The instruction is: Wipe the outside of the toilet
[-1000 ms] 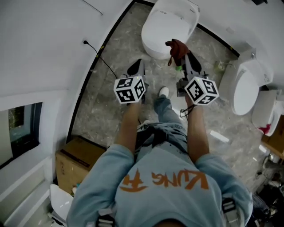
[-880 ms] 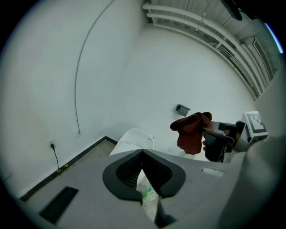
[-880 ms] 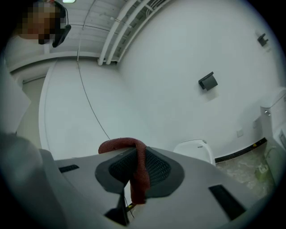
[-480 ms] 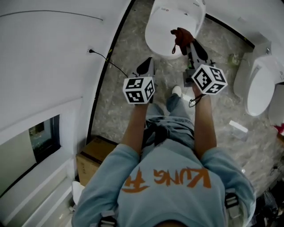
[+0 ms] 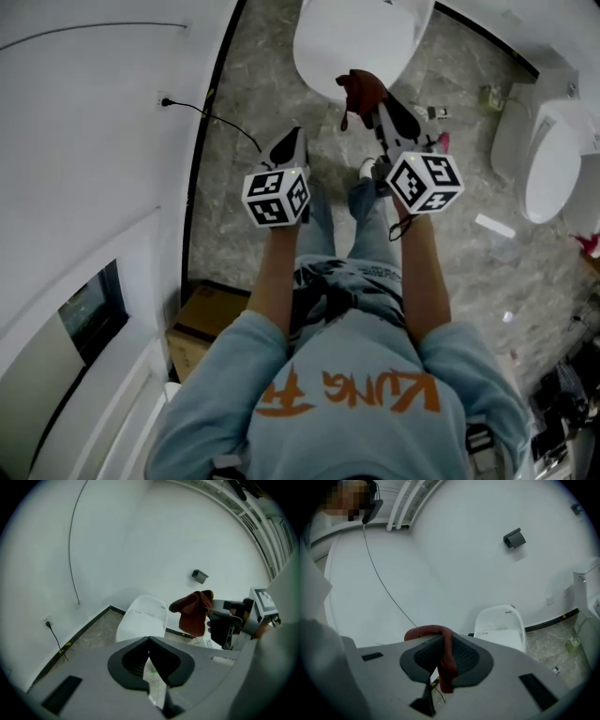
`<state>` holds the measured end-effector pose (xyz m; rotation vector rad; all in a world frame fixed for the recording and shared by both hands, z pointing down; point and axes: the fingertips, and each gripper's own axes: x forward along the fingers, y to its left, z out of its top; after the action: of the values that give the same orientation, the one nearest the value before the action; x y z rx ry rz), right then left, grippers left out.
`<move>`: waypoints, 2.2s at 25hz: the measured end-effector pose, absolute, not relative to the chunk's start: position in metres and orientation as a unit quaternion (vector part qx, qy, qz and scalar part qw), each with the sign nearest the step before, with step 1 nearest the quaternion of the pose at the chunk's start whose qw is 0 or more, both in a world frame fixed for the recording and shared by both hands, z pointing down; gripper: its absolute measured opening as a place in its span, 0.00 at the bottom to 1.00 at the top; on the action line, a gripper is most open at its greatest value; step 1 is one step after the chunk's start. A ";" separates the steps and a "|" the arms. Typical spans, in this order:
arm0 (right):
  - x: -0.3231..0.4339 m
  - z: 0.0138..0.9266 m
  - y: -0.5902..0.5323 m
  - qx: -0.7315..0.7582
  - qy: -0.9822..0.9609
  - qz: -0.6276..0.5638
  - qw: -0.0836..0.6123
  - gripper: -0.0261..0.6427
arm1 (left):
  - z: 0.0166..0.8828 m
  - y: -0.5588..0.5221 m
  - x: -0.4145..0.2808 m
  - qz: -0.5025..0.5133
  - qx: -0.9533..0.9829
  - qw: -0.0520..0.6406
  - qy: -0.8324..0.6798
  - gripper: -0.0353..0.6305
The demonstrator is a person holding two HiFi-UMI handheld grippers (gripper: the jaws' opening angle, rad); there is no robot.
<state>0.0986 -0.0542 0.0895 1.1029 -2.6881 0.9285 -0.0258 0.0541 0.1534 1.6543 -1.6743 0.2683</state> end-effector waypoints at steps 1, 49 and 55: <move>0.095 0.101 -0.047 0.362 -0.878 0.307 0.057 0.12 | 0.162 0.054 -0.030 0.104 0.646 0.383 -0.653 0.04; -0.068 0.513 -0.006 0.441 -0.772 0.423 0.178 0.12 | 0.508 0.096 -0.153 0.181 0.671 0.466 -0.547 0.04; -0.066 0.525 -0.028 0.469 -0.755 0.427 0.167 0.12 | 0.513 0.094 -0.153 0.194 0.676 0.466 -0.536 0.04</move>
<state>-0.0659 -0.0285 0.5249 1.3336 -2.1481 1.2162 -0.1531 0.0937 0.5126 1.6600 -1.3167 0.4750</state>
